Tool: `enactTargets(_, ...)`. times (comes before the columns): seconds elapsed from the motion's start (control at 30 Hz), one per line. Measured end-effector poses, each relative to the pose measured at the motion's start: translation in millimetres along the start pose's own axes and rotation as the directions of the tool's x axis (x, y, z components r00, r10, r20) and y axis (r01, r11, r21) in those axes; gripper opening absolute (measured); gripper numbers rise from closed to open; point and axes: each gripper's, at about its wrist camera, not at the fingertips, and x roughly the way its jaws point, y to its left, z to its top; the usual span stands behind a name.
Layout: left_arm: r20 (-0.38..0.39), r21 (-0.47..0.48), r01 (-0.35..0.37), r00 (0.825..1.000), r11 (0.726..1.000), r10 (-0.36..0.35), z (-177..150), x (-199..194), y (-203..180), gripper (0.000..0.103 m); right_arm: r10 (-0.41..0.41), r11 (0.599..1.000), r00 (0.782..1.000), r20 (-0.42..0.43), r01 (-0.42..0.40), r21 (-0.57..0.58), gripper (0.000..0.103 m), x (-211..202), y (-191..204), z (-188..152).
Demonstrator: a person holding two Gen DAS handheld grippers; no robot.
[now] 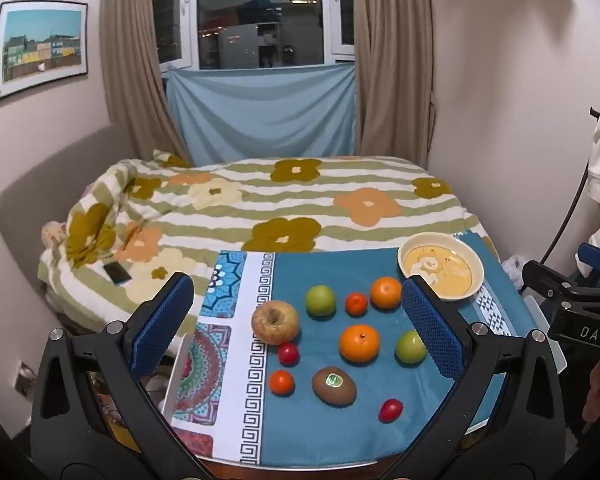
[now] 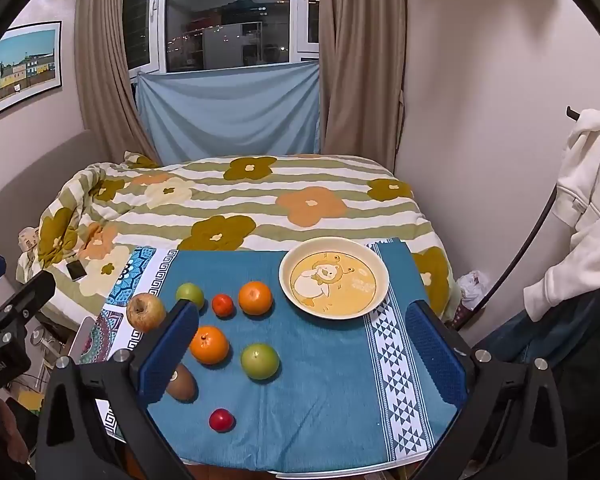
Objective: Organize fruits
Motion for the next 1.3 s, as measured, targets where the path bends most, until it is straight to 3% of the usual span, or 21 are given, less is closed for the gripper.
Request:
enactTargets(0.13, -0.029, 0.045, -0.026, 0.999, 0.999, 0.028, 3, 12, -3, 0.103, 0.001, 1.000, 1.000, -0.002, -0.001, 0.001, 0.103, 2, 0, 0)
enactTargets(0.2, -0.003, 0.052, -0.057, 0.998, 0.997, 0.057, 0, 11, -7, 0.103, 0.003, 1.000, 1.000, -0.002, -0.003, 0.004, 0.103, 2, 0, 0)
enactTargets(0.57, 0.023, 0.053, -0.063, 0.998, 0.997, 0.062, 4, 14, -7, 0.103, 0.006, 1.000, 1.000, -0.004, -0.006, 0.008, 0.103, 7, 2, 1)
enactTargets(1.3, 0.002, 0.022, -0.075, 0.997, 0.997, 0.075, 1, 18, -7, 0.103, 0.009, 1.000, 1.000, -0.014, -0.009, 0.008, 0.103, 8, -1, 0)
